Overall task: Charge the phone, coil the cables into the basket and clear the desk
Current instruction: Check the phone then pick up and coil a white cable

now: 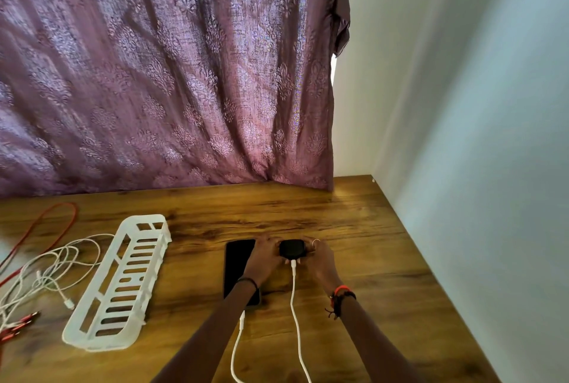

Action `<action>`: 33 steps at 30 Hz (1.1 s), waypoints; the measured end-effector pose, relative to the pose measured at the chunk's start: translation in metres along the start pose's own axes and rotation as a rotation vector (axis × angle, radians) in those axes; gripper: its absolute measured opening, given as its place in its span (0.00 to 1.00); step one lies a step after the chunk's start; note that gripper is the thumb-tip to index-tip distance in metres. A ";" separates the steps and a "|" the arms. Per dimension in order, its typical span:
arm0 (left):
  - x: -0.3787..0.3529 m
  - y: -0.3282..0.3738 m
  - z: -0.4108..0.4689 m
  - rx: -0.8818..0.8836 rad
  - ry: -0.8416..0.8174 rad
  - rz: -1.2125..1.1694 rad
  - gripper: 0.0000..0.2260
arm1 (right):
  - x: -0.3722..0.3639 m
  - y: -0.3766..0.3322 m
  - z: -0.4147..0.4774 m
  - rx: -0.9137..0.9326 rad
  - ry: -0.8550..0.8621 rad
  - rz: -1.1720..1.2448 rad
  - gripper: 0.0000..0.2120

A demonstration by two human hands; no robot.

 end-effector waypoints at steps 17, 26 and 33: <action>-0.005 -0.006 -0.002 0.027 0.008 -0.077 0.23 | -0.003 0.009 0.006 -0.050 -0.074 -0.004 0.22; -0.004 -0.002 -0.004 0.019 0.012 -0.028 0.22 | -0.001 0.008 0.006 -0.035 -0.084 -0.086 0.23; 0.009 0.008 -0.009 -0.099 0.044 0.067 0.17 | 0.003 0.005 0.010 -0.051 -0.090 -0.162 0.25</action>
Point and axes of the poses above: each hand's wrist, its own z-axis towards the middle knuckle, its own x-axis out of the back of the hand, y = z × x, the point moved 3 cm from there along z, towards the middle knuckle, and after that the axes turned 7 degrees about -z, right-handed, at the moved point
